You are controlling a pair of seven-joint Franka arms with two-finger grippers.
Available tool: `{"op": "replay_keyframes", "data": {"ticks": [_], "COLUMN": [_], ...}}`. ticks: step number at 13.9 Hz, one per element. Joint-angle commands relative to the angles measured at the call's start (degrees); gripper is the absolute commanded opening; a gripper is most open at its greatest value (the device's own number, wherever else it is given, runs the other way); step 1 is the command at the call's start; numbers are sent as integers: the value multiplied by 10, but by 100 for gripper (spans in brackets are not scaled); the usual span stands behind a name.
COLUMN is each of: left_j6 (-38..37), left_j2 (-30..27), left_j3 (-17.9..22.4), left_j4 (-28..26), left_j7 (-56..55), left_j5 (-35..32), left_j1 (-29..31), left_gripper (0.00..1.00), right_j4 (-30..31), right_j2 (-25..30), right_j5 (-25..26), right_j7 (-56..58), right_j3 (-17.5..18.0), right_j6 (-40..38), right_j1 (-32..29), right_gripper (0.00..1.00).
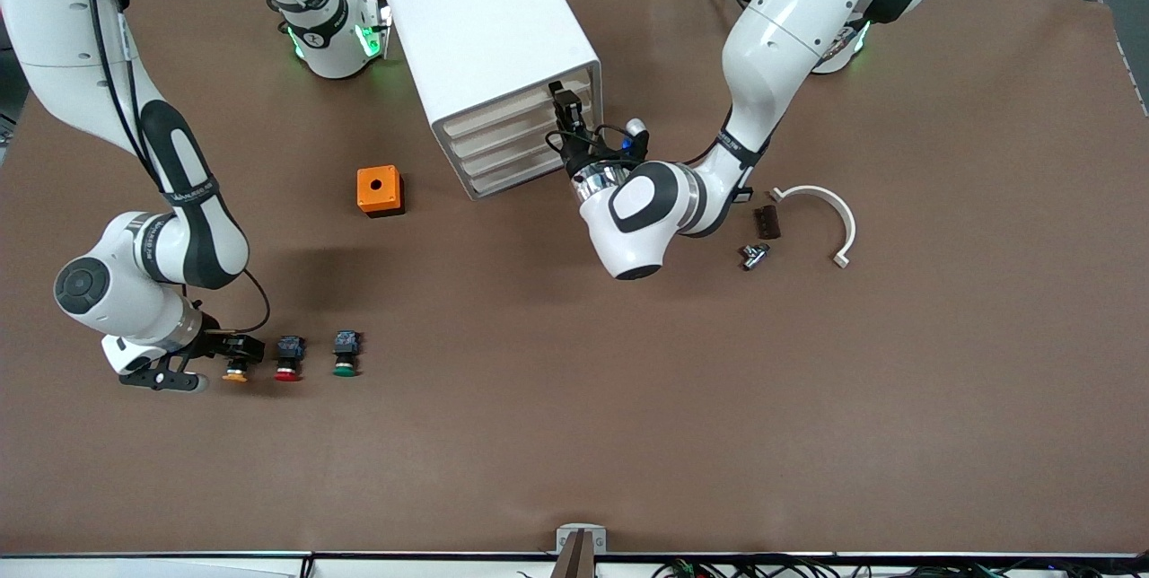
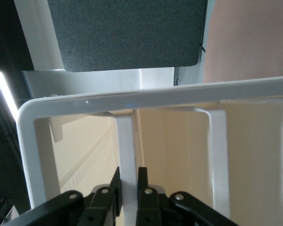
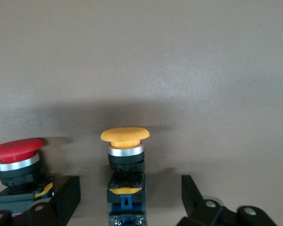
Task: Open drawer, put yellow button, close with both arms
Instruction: 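Pull the drawer with the left gripper while the right gripper grasps the button, then carry the yellow button over the open drawer with the right gripper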
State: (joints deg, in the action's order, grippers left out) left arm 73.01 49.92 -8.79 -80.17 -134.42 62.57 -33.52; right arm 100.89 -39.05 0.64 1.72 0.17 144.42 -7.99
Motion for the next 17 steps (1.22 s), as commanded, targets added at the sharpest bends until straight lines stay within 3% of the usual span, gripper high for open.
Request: {"op": "replay_keyframes", "data": {"ticks": [1,4,8,11,14,15,17], "left_j6": [-6,-6,-5,1,2,3,5], "left_j2": [11,11,12,16,17,17,16], "left_j3": [1,3,6,7,10,10,16], "left_j4": [5,6,8,12,13,13,14], "left_j7": [9,9,9,12,15,15,17], "left_j5": [9,11,10,17,26,25,25], "left_j1": [9,27,53,79,100,104,110], "left_gripper": [7,7,7,8,9,9,11], "right_j4": [-5,4,5,-16,-15,-11,2], "right_j2": [-6,-6,-2,18,77,107,187], "right_j5": [-3,-3,-3,-3,-4,-5,-57], "right_j7": [-1,2,0,-8,-76,-107,-158], "right_j3": [9,10,10,14,14,15,22], "right_j6": [-3,-7,-26,-96,-190,-220,-287], "right_j1": [-10,-9,-5,-2,25,36,57], "right_gripper": [84,56,4,0,0,0,0]}}
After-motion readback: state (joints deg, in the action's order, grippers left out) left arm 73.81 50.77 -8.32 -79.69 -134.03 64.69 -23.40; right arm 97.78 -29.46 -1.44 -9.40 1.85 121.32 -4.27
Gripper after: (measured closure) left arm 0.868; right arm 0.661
